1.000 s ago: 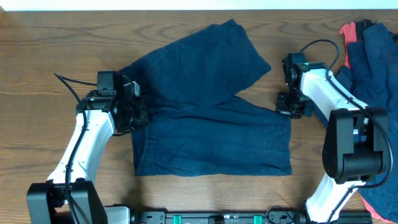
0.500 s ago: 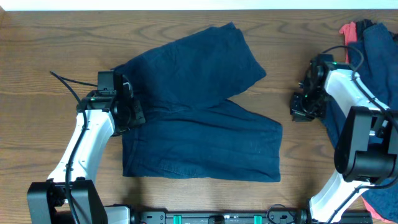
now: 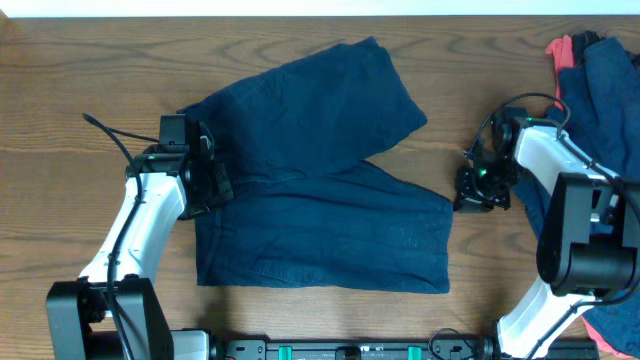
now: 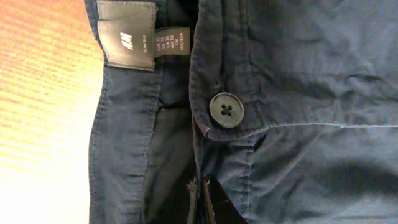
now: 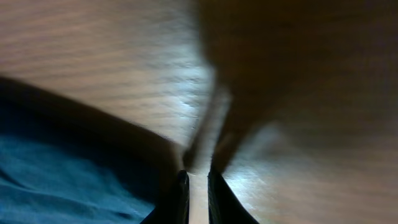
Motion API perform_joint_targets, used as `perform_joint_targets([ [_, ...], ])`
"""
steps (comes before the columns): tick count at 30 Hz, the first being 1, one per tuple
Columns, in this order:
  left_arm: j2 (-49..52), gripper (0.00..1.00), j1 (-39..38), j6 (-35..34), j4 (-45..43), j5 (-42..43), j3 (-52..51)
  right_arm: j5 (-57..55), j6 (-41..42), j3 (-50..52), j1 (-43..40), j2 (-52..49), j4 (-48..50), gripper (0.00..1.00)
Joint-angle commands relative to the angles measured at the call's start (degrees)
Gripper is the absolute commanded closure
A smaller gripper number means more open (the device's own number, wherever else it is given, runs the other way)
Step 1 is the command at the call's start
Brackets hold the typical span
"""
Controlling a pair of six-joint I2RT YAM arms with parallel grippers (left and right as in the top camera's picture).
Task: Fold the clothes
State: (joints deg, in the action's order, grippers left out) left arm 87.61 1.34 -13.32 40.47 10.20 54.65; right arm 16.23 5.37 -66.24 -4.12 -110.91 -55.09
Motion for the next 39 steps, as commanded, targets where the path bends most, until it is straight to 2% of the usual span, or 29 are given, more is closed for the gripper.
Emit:
perform_joint_targets([
  [1, 0.5, 0.94, 0.2, -1.2, 1.6, -4.7, -0.1, 5.4, -2.1, 3.2, 2.0, -0.3, 3.7, 0.88],
  [6, 0.5, 0.94, 0.2, -3.3, 2.6, -11.1, -0.1, 11.1, -5.9, 3.8, 4.9, -0.3, 5.6, 0.88],
  [9, 0.5, 0.94, 0.2, -4.8, 1.9, -12.9, -0.2, 10.6, -5.8, 3.8, 6.0, -0.3, 6.4, 0.87],
  [15, 2.1, 0.93, 0.2, -4.8, 0.2, -13.9, -0.3, 4.2, 1.9, 3.1, 5.0, -0.3, 9.0, 0.88],
  [16, 2.4, 0.91, 0.2, -4.8, 0.2, -13.9, -0.3, 4.1, 2.7, 2.5, 4.6, -0.2, 9.5, 0.87],
  [18, 2.8, 0.62, 0.3, -4.8, 0.2, -13.9, -0.3, 4.2, 4.2, 0.7, 4.0, 0.3, 11.1, 0.85],
  [19, 2.8, 0.51, 0.3, -4.8, 0.3, -14.2, -0.3, 4.2, 4.5, -1.0, 3.9, 0.8, 12.0, 0.84],
  [20, 2.8, 0.46, 0.3, -4.8, 0.4, -14.7, -0.3, 4.2, 4.5, -2.5, 3.9, 1.2, 12.7, 0.83],
  [23, 2.8, 0.20, 0.3, -4.8, 1.1, -17.6, -0.3, 4.5, 2.8, -8.1, 5.0, 1.9, 15.2, 0.77],
  [25, 2.8, 0.14, 0.3, -4.8, 1.4, -18.4, -0.3, 5.0, 1.2, -11.0, 6.1, 1.8, 16.7, 0.75],
  [28, 2.8, 0.13, 0.3, -6.1, 1.3, -18.4, -0.3, 4.7, 1.0, -12.1, 8.3, 1.8, 21.3, 0.65],
  [35, 2.8, 0.11, 0.2, -7.6, 1.8, -18.2, -0.3, 3.1, 3.0, -12.0, 11.8, -3.0, 28.4, 0.60],
  [39, 2.8, 0.10, 0.2, -7.6, 2.2, -18.2, -0.3, 2.6, 7.0, -12.0, 12.1, -7.2, 32.1, 0.60],
])
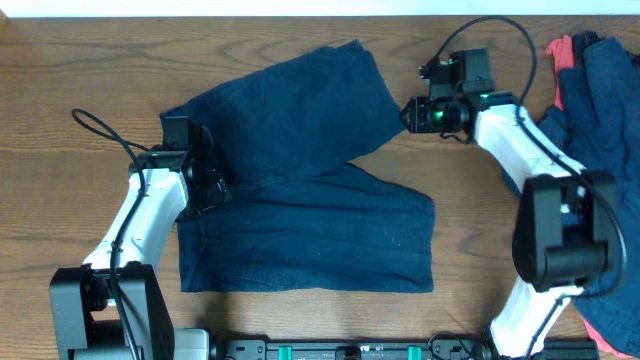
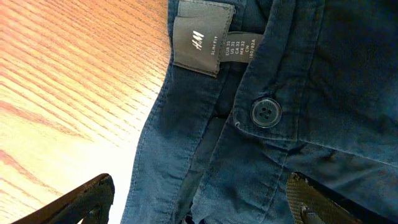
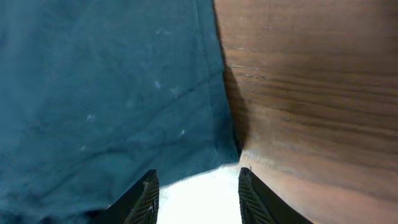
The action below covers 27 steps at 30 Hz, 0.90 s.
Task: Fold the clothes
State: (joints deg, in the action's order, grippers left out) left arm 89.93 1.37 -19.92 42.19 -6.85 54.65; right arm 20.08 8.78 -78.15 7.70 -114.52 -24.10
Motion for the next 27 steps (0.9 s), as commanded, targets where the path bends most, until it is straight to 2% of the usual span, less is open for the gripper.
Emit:
perform_joint_targets([
  [1, 0.5, 0.10, 0.2, -1.0, 0.5, -1.1, -0.3, -1.3, 4.1, -0.1, 0.2, -4.4, 2.3, 0.60],
  [6, 0.5, 0.10, 0.2, -1.0, 0.7, -1.1, -0.3, -1.4, 6.5, -0.1, 0.2, -6.8, 6.7, 0.58],
  [8, 0.5, 0.10, 0.2, -1.0, 0.7, -1.1, -0.3, -1.1, 6.7, -0.1, 0.4, -7.4, 7.2, 0.62],
  [10, 0.5, 0.10, 0.2, -1.0, 0.7, -1.1, -0.3, -0.5, 6.6, -0.1, 0.6, -7.8, 6.9, 0.76],
  [12, 0.5, 0.10, 0.2, -1.0, 0.7, -1.1, -0.3, -0.1, 6.6, -0.1, 0.6, -7.8, 6.1, 0.95],
  [13, 0.5, 0.10, 0.2, -1.0, 0.7, -1.1, -0.3, -0.1, 6.6, -0.1, 0.6, -7.8, 5.6, 0.99],
  [17, 0.5, 0.10, 0.2, -1.0, 0.7, -1.1, -0.3, -1.6, 6.6, -0.1, 0.1, -7.7, 2.5, 0.99],
  [20, 0.5, 0.09, 0.2, -1.0, 0.4, -1.1, -0.3, -7.3, 6.6, -0.2, -1.7, -6.8, -1.2, 0.99],
  [24, 0.5, 0.09, 0.2, -1.0, -0.7, -1.1, -0.2, -14.1, 6.6, -0.2, -6.2, -3.3, -4.5, 0.99],
  [27, 0.5, 0.04, 0.2, -1.0, -1.6, -1.1, 0.1, -14.1, 6.6, -0.3, -9.7, -0.6, -4.9, 0.99],
])
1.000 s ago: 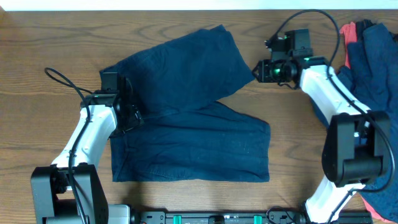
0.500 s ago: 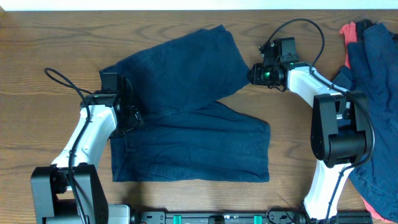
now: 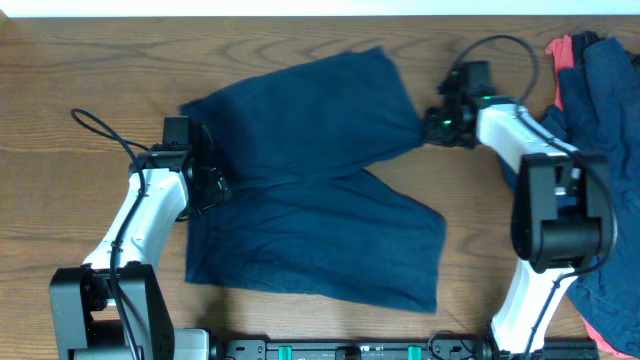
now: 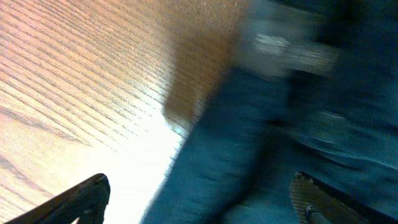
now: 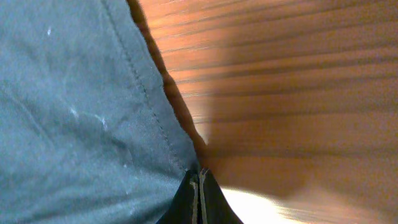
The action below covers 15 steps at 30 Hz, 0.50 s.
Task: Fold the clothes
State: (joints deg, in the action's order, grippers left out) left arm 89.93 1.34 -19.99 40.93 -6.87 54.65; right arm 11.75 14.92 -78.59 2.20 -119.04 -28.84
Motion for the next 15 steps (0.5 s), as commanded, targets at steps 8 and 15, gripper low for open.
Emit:
perform_joint_targets([
  [8, -0.9, 0.02, 0.2, 0.0, 4.5, 6.7, 3.1, 0.7, -1.9, 0.2, -7.0, 6.7, -6.1, 0.48],
  [15, -4.7, 0.02, 0.2, 1.3, 19.0, 15.3, 3.3, -2.8, -1.9, 0.2, -6.6, 13.0, -20.9, 0.49],
])
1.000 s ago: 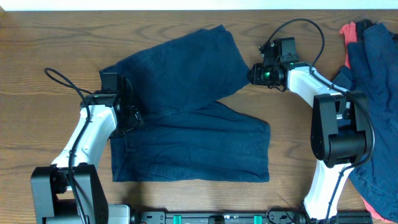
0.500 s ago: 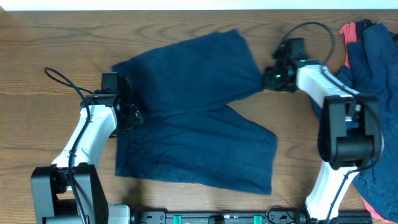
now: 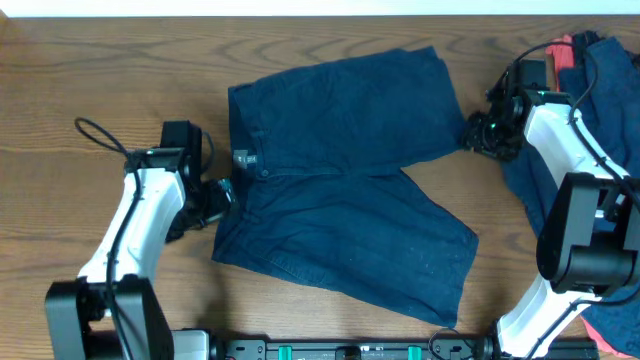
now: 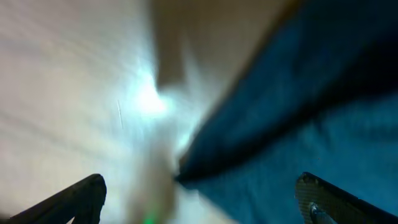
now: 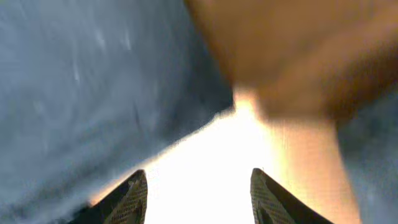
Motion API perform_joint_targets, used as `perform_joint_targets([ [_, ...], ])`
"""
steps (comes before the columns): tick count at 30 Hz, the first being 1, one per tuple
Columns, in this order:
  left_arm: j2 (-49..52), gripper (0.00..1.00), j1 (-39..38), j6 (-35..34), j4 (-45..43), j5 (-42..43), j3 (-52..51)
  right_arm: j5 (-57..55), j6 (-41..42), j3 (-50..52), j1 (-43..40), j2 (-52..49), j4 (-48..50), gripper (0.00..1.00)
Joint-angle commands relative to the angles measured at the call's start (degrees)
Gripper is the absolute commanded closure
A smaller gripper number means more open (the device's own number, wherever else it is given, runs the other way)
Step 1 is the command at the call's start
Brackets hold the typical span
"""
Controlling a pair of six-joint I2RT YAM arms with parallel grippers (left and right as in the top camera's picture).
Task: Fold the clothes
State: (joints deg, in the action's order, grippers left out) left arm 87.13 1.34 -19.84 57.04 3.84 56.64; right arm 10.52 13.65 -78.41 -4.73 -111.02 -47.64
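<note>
Dark blue shorts lie spread on the wooden table, waistband to the left, both legs pointing right. My left gripper sits at the waistband's left edge; the blurred left wrist view shows it open over the edge of the shorts, nothing between its fingers. My right gripper is just right of the upper leg's hem. It is open over bare table, the shorts to its left.
A pile of blue and red clothes lies at the table's right edge, close behind the right arm. The table's far edge runs along the top of the overhead view.
My right gripper was shut on the upper leg's hem and is now open, farther right. The shorts now lie farther right. My left gripper is still open, now at the waistband's edge.
At first my left gripper was shut on the waistband and my right was shut by the lower leg's hem. Then both were open, the right at the upper leg's hem. It shut on that hem. Now it is open and the shorts lie farther right.
</note>
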Motion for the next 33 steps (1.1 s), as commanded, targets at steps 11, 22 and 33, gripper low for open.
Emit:
perform_joint_targets([
  [11, -2.2, 0.02, 0.2, -0.5, 9.4, 12.2, -4.5, -5.0, 4.2, 7.5, 2.4, 19.9, -14.2, 0.51],
  [22, -2.3, 0.18, 0.2, -6.2, -5.9, 17.9, -15.7, -5.2, 14.3, 20.7, 9.8, 30.4, -15.7, 0.53],
  [33, -2.3, 0.23, 0.2, -7.2, -13.2, 17.1, -17.4, -3.4, 27.7, 28.4, 20.7, 33.6, -15.1, 0.51],
])
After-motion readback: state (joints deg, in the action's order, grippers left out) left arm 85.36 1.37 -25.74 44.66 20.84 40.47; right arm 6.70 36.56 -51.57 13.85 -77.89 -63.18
